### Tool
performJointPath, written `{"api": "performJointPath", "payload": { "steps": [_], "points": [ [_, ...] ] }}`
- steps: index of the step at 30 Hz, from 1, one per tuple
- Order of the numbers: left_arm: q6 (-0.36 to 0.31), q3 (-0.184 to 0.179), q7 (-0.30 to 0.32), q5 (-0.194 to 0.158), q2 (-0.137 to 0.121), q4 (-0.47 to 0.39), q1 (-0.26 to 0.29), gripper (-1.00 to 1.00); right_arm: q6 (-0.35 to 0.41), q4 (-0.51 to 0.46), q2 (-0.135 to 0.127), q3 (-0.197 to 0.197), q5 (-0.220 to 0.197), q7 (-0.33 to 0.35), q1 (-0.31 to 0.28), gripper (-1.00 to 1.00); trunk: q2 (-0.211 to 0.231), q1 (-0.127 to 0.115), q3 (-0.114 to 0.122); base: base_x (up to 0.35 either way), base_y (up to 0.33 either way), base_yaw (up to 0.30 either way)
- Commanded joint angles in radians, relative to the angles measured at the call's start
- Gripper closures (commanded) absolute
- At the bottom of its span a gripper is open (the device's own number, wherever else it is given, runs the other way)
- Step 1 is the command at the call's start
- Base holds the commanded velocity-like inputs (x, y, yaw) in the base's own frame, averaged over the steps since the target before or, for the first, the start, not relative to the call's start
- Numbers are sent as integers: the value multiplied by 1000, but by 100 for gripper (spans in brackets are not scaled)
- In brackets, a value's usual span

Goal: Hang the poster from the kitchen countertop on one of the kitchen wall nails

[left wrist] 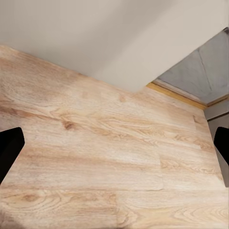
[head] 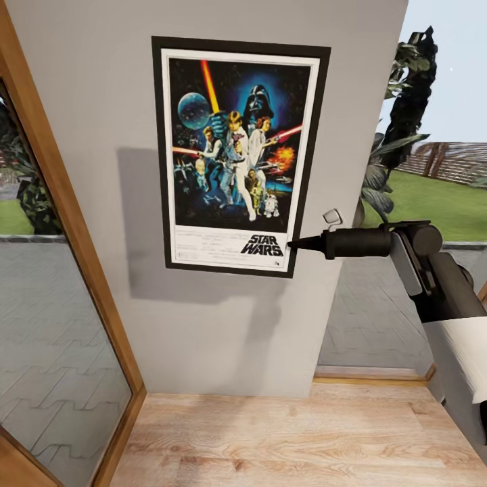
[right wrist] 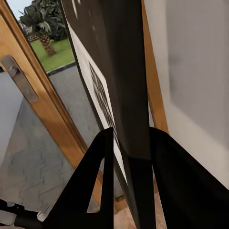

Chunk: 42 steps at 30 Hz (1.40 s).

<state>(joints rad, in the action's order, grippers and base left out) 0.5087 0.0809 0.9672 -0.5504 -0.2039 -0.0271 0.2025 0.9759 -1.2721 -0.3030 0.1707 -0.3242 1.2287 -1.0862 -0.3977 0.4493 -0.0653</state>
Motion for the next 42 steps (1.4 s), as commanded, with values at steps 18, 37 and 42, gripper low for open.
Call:
{"api": "performJointPath", "payload": {
  "steps": [18,37,42],
  "points": [
    [4,8,4,6,0,1,1,-100,9,0,-1,3,-4,3,-1,100,-2,1,-2,0,0,0],
    [4,8,4,6,-2,1,1,-100,8,0,-1,3,-3,1,-1,100,-2,1,-2,74,0,0],
    [4,8,4,6,-2,1,1,-100,9,0,0,8,0,-3,-1,100,-2,1,-2,17,0,0]
  ]
}}
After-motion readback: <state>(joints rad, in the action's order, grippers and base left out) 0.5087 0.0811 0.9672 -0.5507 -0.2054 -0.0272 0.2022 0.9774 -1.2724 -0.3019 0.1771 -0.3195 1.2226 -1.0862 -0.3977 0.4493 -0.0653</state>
